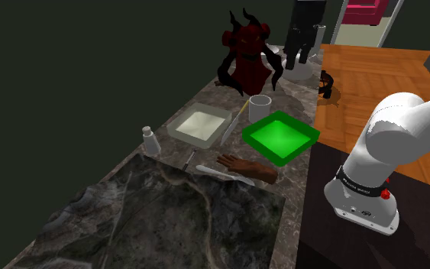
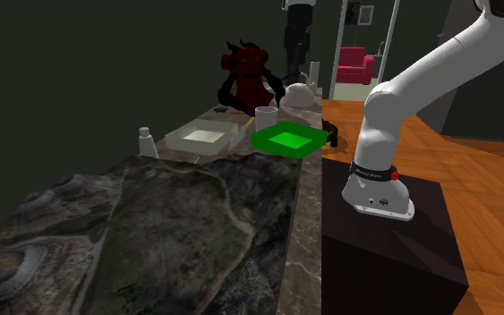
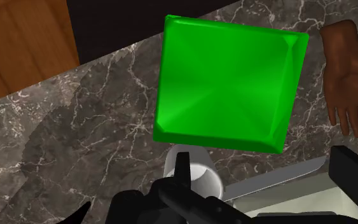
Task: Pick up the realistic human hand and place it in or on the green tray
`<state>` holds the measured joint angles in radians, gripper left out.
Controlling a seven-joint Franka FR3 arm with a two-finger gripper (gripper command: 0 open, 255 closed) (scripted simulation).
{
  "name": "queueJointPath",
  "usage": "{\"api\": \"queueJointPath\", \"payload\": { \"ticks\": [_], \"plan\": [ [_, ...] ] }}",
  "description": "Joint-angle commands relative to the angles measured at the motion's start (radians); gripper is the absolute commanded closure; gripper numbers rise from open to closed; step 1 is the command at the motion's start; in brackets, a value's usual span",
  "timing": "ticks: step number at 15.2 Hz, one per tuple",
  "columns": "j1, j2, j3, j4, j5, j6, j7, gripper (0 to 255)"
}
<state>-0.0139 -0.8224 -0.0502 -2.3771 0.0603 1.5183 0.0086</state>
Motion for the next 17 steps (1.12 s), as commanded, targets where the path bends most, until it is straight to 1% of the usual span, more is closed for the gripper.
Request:
{"api": "queueJointPath", "payload": {
  "ticks": [1,5,10,17],
  "plan": [
    [0.000,0.000,0.000,0.000,0.000,0.000,0.000,0],
    [0.045,-0.036,0.053,-0.118,0.047,0.097,0.005,0],
    [0.113,-0.060,0.127,-0.248,0.113,0.226,0.011,0],
    [0.229,-0.034,0.244,-0.393,0.222,0.432,0.021,0]
  ]
}}
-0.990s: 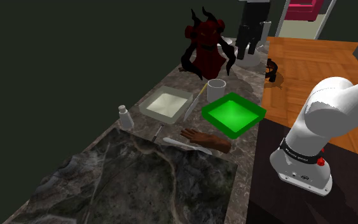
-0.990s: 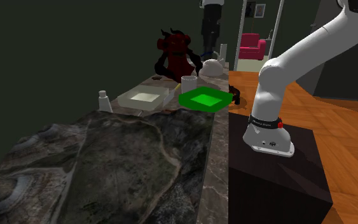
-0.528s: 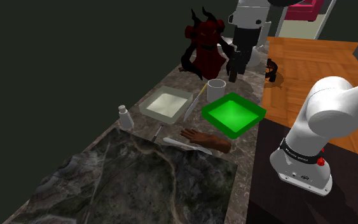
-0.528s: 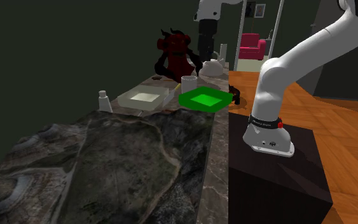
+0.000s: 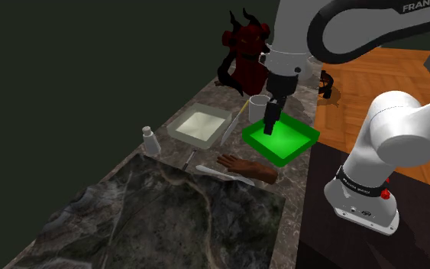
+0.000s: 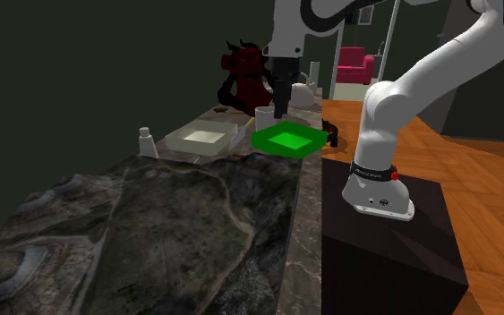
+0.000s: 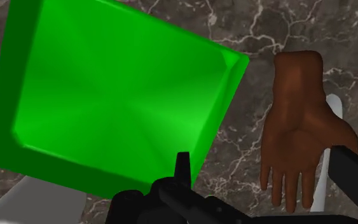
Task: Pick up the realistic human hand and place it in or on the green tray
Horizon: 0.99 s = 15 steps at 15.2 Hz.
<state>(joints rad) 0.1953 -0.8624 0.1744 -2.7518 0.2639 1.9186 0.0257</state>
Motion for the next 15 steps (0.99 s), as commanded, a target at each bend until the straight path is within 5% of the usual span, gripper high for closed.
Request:
{"api": "queueJointPath", "payload": {
  "ticks": [1,7,15],
  "plan": [
    [0.038,0.017,0.038,-0.034,0.035,0.064,0.005,0],
    [0.149,0.126,0.153,-0.107,0.140,0.280,0.011,0],
    [0.165,0.226,0.188,-0.156,0.181,0.429,0.000,0]
  ]
}}
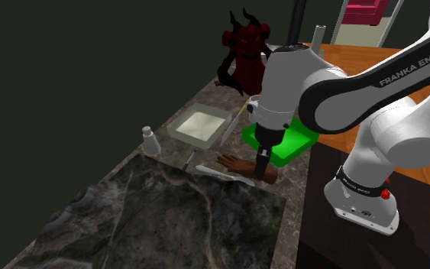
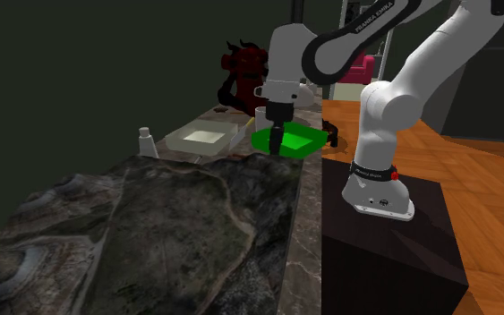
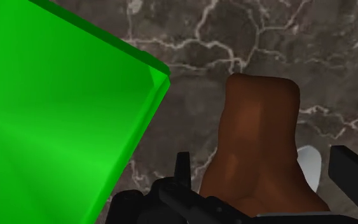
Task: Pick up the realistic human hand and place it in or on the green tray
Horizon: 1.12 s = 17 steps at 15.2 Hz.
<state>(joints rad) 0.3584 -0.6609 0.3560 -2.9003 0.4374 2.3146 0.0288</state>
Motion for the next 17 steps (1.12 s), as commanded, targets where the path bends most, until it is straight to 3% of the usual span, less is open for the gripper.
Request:
{"api": "queueJointPath", "payload": {
  "ticks": [1,8,9,17],
  "plan": [
    [0.002,0.025,0.007,-0.007,0.008,0.033,-0.003,0],
    [0.002,0.025,0.007,-0.007,0.008,0.033,-0.003,0],
    [0.002,0.025,0.007,-0.007,0.008,0.033,-0.003,255],
    [0.002,0.024,0.006,-0.007,0.008,0.032,-0.003,255]
  ]
}}
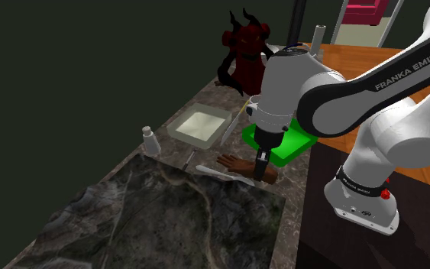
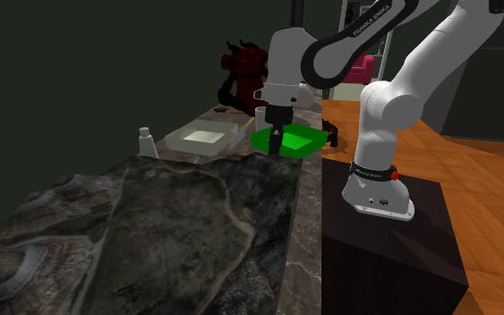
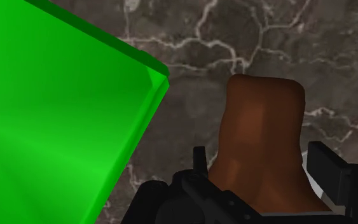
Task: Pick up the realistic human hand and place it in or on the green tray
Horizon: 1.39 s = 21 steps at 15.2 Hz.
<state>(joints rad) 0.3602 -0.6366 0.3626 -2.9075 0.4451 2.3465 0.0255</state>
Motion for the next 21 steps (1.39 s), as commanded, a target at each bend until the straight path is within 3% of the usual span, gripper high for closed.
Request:
{"api": "queueJointPath", "payload": {
  "ticks": [1,21],
  "plan": [
    [0.000,0.001,0.000,0.000,0.000,0.001,0.000,255],
    [-0.031,-0.165,-0.066,0.182,-0.089,-0.343,0.048,255]
  ]
}}
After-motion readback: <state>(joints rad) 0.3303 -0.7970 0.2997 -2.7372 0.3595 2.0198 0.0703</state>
